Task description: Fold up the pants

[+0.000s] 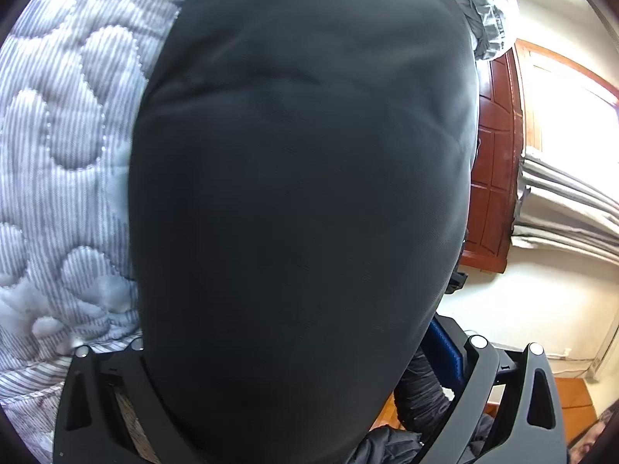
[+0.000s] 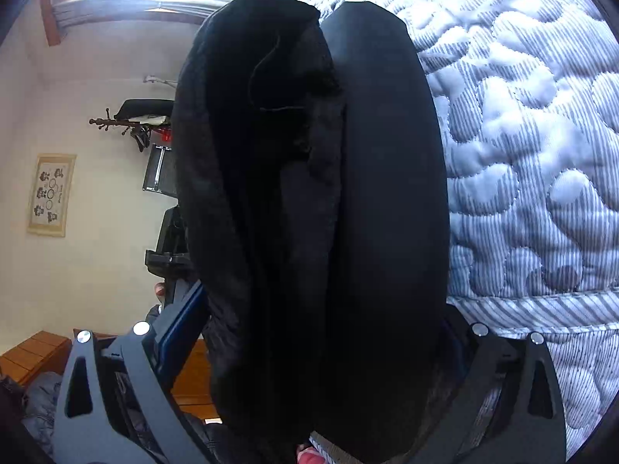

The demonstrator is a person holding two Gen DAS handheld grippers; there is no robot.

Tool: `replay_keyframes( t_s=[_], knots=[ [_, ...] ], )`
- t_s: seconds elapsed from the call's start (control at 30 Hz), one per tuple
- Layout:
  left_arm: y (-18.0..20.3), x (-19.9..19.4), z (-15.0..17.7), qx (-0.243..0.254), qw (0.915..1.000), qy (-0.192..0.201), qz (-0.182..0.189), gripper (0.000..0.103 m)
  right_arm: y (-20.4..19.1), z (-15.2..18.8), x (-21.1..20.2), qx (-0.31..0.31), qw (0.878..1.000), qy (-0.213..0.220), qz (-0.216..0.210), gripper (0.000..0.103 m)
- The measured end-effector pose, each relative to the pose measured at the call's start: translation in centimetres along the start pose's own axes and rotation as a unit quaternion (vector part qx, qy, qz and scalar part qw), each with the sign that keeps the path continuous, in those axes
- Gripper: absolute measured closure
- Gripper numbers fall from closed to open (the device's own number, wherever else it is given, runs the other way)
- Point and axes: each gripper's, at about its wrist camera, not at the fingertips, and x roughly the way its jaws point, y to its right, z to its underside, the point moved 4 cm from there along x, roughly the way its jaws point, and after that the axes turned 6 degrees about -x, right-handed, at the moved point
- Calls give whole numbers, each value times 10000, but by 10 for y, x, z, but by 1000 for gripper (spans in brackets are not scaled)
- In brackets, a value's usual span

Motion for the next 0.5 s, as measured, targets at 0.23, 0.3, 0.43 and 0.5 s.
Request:
replay_keyframes(
  t_s=[0.23, 0.3, 0.43, 0.5],
  knots=[
    [-14, -11, 2, -82, 9994, 222, -253, 22, -11, 14, -15, -170, 9992, 308, 198, 46],
    [-12, -16, 2, 40, 9991, 351, -241, 42, -21, 18, -19, -295, 9986, 359, 243, 55],
    [-2, -25, 6, 277, 9982, 515, -158, 61, -43, 26, -18, -434, 9975, 474, 300, 63],
    [1, -27, 7, 330, 9978, 561, -143, 65, -51, 28, -20, -496, 9968, 528, 347, 64]
  ],
)
